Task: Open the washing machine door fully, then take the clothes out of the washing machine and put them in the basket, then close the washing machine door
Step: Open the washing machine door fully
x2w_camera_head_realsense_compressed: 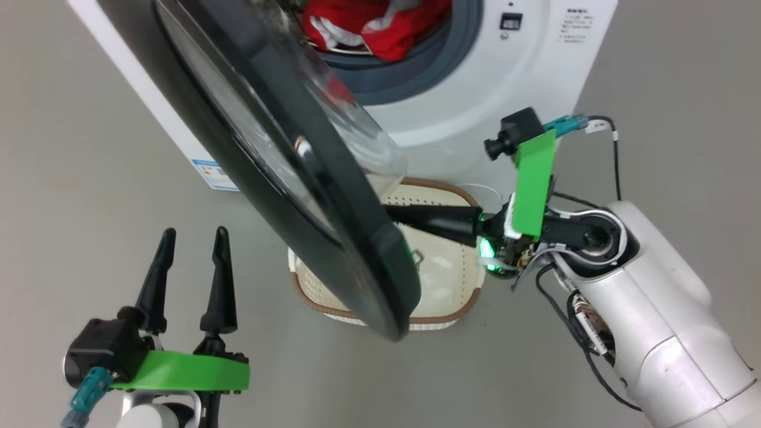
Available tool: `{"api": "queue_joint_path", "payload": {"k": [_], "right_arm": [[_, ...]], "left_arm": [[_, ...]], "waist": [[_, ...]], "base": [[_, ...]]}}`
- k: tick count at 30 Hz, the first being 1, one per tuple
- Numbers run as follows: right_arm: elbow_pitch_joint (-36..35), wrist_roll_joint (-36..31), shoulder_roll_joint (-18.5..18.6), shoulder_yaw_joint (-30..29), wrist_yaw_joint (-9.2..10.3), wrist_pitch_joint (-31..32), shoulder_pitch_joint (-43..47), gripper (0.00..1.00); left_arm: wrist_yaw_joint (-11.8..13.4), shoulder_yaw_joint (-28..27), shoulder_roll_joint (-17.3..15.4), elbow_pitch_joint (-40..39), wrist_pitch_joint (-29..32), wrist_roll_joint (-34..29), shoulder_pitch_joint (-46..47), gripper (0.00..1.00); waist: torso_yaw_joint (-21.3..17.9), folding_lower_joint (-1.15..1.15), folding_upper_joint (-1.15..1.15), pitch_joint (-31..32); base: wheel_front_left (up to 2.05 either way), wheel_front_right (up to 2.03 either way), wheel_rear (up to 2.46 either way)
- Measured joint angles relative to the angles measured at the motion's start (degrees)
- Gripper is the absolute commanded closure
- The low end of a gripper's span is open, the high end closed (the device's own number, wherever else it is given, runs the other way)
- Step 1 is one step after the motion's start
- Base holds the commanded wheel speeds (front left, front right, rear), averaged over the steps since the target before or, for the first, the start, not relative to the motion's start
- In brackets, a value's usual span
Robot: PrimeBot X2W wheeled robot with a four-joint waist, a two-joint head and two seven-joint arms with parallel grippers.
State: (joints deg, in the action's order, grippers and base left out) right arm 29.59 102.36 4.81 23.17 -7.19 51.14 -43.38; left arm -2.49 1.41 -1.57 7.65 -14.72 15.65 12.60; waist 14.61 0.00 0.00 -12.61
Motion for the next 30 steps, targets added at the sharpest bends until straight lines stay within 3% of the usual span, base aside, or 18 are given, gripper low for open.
{"api": "queue_joint_path", "payload": {"k": [11,30], "right_arm": [[0.0,1.0,-0.1,5.6,0.00,-1.3,1.3,1.00],[0.4,2.0,-0.1,9.5,0.00,-4.8,4.6,1.00]], "left_arm": [[0.2,0.4,0.0,0.5,0.0,0.2,-1.6,0.00],[0.5,1.0,-0.3,1.4,0.0,0.5,-5.0,0.00]], "waist": [[4.6,0.00,0.00,3.4],[14.8,0.00,0.00,8.2]], "base": [[0.00,0.00,0.00],[0.00,0.00,0.00]]}}
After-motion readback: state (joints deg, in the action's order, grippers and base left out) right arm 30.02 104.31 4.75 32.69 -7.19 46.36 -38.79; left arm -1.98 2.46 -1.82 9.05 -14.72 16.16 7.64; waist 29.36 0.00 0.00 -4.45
